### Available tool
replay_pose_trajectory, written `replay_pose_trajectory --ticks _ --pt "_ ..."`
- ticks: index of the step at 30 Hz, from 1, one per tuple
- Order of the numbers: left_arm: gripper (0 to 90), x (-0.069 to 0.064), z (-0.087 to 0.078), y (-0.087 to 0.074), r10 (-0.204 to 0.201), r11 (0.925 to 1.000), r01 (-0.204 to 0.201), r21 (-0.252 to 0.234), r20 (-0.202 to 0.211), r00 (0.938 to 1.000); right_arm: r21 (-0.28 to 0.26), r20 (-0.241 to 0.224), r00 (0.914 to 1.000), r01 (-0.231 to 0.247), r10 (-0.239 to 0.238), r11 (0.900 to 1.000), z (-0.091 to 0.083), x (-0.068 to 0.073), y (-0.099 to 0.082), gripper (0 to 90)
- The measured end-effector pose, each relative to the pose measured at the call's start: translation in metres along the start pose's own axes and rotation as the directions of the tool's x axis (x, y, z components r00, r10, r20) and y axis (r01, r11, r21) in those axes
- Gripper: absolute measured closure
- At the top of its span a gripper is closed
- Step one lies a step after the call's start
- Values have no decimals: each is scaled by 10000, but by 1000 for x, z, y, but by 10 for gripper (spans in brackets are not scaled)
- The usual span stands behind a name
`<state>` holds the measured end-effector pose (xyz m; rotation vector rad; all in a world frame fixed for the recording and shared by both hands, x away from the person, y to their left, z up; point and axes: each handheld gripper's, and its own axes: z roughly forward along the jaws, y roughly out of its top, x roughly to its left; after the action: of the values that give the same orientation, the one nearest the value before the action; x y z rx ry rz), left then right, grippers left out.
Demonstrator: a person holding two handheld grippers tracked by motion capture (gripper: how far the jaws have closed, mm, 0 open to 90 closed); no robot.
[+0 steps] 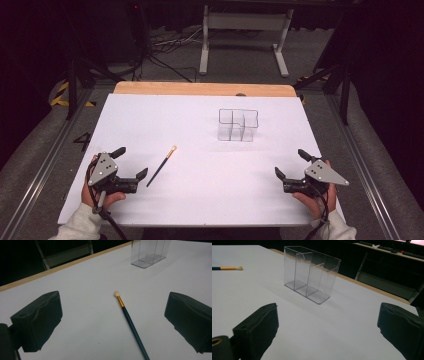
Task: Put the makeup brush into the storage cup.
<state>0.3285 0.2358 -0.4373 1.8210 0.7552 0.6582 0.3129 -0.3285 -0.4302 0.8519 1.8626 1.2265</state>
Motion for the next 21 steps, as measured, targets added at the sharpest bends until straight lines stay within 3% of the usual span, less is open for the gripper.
replay_pose_trajectory --ticks 10,13,17,19,21 --pt "36 1 2 3 -8 9991 5 436 63 10000 234 -29 10000 -13 14 9997 1 0 -1 53" --pt "50 4 4 9 -232 9951 228 965 33 9997 353 -53 10000 36 -34 9994 3 0 -1 54" --pt "61 5 11 25 -231 9840 194 1771 188 9996 534 -155 9999 55 -47 9986 4 2 -2 58" --pt "72 2 18 33 -115 9728 -2 2317 490 9987 592 -146 9999 15 -6 9982 4 2 -2 61" --pt "101 -2 27 40 155 9527 -279 3027 435 9989 719 -166 9999 -6 18 9974 6 1 -3 61"
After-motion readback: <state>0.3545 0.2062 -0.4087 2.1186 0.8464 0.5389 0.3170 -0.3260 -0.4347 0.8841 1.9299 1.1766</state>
